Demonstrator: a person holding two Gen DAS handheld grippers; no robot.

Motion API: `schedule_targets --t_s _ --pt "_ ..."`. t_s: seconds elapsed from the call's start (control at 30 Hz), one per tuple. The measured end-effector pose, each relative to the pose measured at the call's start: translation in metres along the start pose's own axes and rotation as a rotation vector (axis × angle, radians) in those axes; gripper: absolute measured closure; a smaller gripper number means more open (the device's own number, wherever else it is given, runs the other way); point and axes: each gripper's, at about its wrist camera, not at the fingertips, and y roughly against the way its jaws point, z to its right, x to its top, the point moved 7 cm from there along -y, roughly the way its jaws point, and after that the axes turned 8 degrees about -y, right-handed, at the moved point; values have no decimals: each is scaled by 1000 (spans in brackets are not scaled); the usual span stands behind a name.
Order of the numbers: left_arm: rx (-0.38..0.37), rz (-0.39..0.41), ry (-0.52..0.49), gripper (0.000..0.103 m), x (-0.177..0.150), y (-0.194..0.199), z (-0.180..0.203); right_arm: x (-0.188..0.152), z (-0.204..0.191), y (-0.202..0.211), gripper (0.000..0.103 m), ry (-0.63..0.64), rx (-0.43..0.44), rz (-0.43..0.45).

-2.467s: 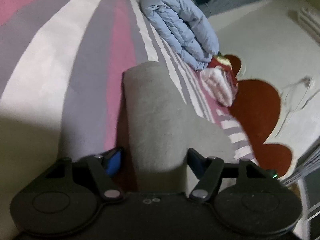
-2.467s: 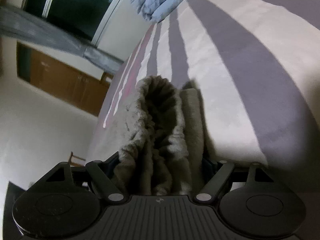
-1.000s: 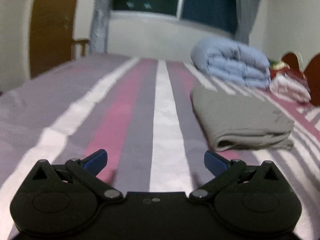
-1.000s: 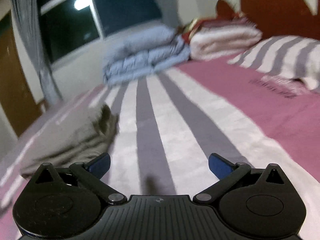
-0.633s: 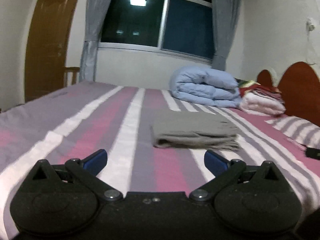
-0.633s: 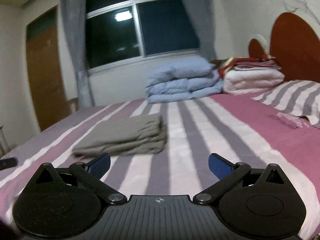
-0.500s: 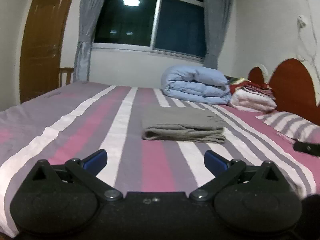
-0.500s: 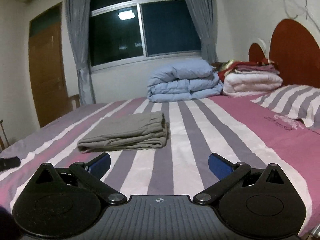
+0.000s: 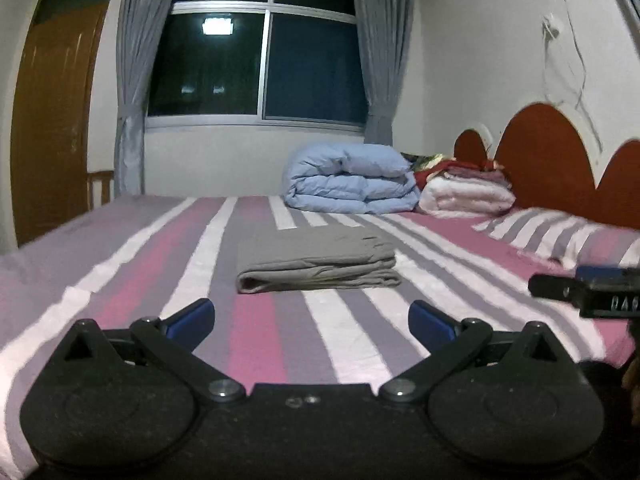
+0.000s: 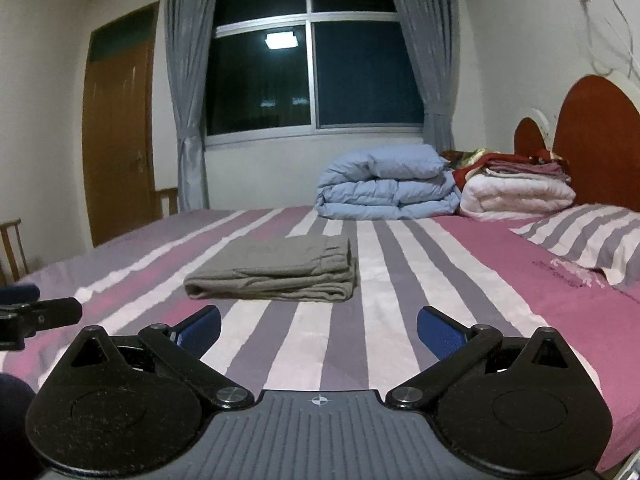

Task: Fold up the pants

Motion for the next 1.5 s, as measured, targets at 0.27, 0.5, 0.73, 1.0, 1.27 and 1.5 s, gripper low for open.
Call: schedule_targets --t_s 0.27,0.5,0.73,1.0,1.27,1.5 --pt "4 -33 22 6 -11 1 2 -6 -17 -7 0 65 24 4" --pt "22 -12 27 6 -8 2 0 -7 -13 -8 0 28 23 17" --pt "19 -25 27 6 -11 0 0 -6 -5 -14 0 -10 15 1" --pt "5 -23 27 6 -10 3 0 -5 1 -14 0 -31 11 -3" --pt "4 -14 29 6 -8 2 -2 -5 2 -14 0 -32 10 -8" --pt "3 -14 28 6 -10 3 -2 -5 1 -14 0 -32 8 -9"
